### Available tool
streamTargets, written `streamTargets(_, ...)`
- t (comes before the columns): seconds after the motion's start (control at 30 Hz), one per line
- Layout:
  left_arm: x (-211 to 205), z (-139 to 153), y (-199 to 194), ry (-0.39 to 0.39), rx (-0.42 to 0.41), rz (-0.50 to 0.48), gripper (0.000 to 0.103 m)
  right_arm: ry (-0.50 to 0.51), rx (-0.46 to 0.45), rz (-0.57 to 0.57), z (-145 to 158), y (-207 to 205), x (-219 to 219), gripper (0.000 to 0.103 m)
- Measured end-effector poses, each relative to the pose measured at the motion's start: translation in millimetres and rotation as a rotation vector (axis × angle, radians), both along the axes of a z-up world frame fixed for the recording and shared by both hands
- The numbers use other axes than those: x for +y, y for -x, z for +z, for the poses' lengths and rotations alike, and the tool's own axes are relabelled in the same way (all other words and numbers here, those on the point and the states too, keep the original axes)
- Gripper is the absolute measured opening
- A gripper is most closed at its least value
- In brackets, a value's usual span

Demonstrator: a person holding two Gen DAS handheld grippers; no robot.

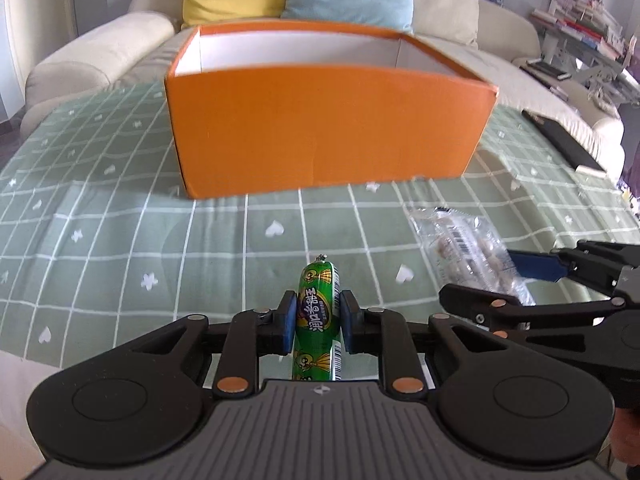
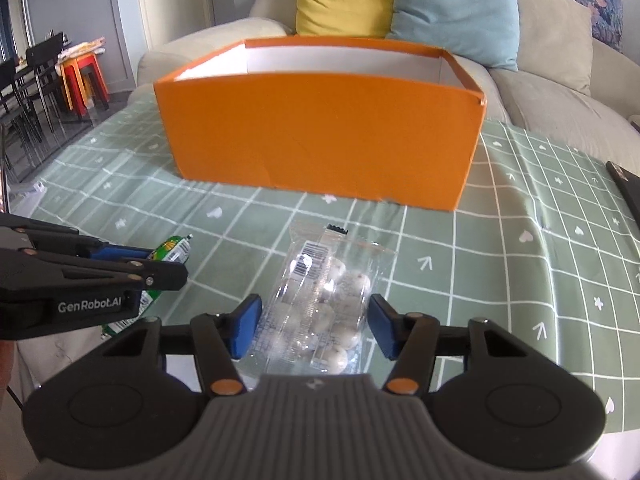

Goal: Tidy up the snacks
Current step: 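Lift both held snacks up over the orange box, then lower both snacks into the orange box and open both tools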

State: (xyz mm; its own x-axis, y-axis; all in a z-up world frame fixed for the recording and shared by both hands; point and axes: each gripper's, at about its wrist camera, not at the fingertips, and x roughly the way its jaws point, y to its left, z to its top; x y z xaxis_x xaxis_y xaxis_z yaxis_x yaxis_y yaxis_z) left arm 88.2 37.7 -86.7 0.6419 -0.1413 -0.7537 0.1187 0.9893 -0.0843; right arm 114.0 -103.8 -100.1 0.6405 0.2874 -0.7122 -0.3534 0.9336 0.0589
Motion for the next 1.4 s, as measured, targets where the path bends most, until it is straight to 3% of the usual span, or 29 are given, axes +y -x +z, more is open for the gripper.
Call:
streamTargets(0.4,6.3,47.0,-29.4,-0.011,-0.095,0.011,0.024,-0.025,-0.101,0.018,45.7,-11.7,-2.2,0.056)
streamTargets(0.8,11.6,101.0,-104.6,-0.064,-0.189,0.009,0.024,-0.017,-0.197,0.05,106.4,-87.9,-8.4,0.056)
streamTargets(1.03,11.1,96.7,-159.3,-0.118,-0.12,0.033,0.024,0.04,-0.188,0.062,116.9,-153.6,6.0,0.056)
streamTargets(1.23,2.9,68.2,-195.2,-0.275,-0.045,0.019,0.024,0.231,-0.149,0.079,92.3,-205.3,28.8,0.056)
streamTargets(1.4,-1.4,45.9,-205.3,-0.318,-0.007,-0.014,0.024,0.3,-0.092,0.108,67.7,-228.2,36.8,0.056)
